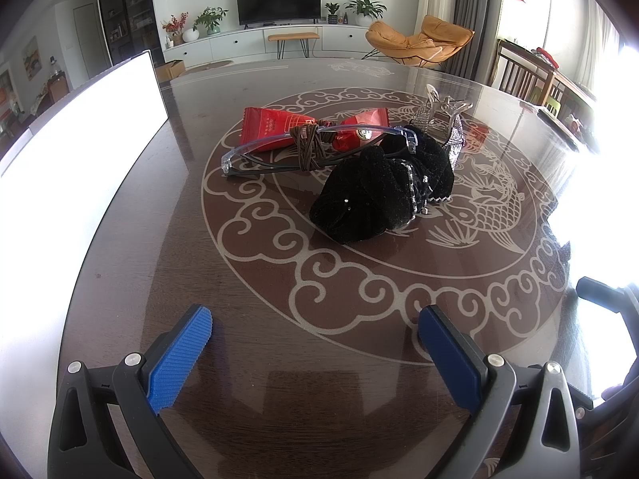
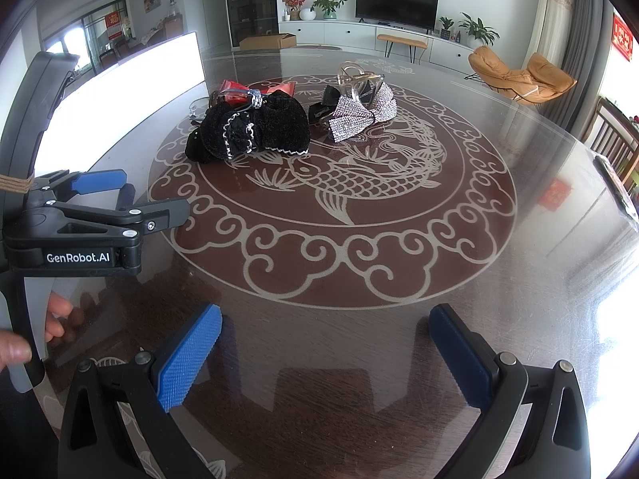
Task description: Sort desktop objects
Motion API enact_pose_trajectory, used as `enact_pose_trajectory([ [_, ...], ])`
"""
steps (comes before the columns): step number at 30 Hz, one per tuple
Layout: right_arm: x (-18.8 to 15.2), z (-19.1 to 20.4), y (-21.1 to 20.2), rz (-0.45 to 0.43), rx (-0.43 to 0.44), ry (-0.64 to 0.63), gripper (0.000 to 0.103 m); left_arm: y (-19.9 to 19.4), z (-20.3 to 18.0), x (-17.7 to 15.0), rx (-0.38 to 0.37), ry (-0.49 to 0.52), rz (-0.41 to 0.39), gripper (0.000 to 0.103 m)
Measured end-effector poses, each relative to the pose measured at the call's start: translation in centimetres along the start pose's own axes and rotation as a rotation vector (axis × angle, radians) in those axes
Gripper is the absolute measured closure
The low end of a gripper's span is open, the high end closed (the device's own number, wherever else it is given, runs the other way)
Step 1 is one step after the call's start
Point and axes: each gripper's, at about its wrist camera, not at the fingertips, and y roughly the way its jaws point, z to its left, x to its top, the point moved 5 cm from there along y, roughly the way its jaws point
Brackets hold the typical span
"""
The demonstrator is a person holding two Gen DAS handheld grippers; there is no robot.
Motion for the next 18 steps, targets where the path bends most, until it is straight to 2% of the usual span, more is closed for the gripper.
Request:
enact_pose_trajectory([
  [3, 0.0, 0.0, 0.0, 0.0, 0.0, 0.0, 0.0, -0.4, -0.1, -0.5, -0.018, 0.029, 0.019, 0.0],
  [6, 0.0, 0.0, 0.0, 0.0, 0.0, 0.0, 0.0, -1.8, 0.6, -2.2, -0.056, 0.084, 0.047, 0.0],
  [12, 0.0, 0.0, 0.0, 0.0, 0.0, -0.001, 0.0, -4.1, 3.7, -5.3, -0.029, 0.042, 0.031, 0.0],
  [18, 0.1, 0.0, 0.0, 0.003, 0.002, -0.004, 0.0, -4.9, 4.4, -6.7, 0.005, -0.003, -0.014, 0.0],
])
